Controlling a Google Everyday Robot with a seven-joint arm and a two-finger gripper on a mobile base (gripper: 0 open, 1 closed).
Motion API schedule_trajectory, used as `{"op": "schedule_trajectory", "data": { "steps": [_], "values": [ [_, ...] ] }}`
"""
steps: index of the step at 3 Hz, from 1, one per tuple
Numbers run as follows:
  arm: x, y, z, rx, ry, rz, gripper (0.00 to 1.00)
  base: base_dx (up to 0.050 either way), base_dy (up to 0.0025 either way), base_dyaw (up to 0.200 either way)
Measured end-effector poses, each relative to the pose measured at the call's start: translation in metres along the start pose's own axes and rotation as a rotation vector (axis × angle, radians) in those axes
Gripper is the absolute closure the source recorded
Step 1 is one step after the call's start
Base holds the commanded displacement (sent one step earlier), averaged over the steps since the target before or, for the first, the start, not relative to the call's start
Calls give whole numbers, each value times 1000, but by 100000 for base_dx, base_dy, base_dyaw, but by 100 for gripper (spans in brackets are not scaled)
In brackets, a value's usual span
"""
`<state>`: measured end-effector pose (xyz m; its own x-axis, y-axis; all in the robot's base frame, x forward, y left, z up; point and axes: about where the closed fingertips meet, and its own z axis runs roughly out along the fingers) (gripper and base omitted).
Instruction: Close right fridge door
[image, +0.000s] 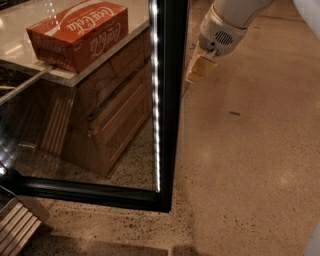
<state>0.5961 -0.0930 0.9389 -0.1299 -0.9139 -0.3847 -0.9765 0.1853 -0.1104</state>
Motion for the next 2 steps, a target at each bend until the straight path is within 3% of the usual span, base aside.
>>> {"op": "schedule_trajectory", "data": {
  "steps": [1,2],
  "values": [
    [0,0,0,0,0,0,100,4594,185,7980],
    [0,0,0,0,0,0,100,-3629,-269,13940]
  ]
}}
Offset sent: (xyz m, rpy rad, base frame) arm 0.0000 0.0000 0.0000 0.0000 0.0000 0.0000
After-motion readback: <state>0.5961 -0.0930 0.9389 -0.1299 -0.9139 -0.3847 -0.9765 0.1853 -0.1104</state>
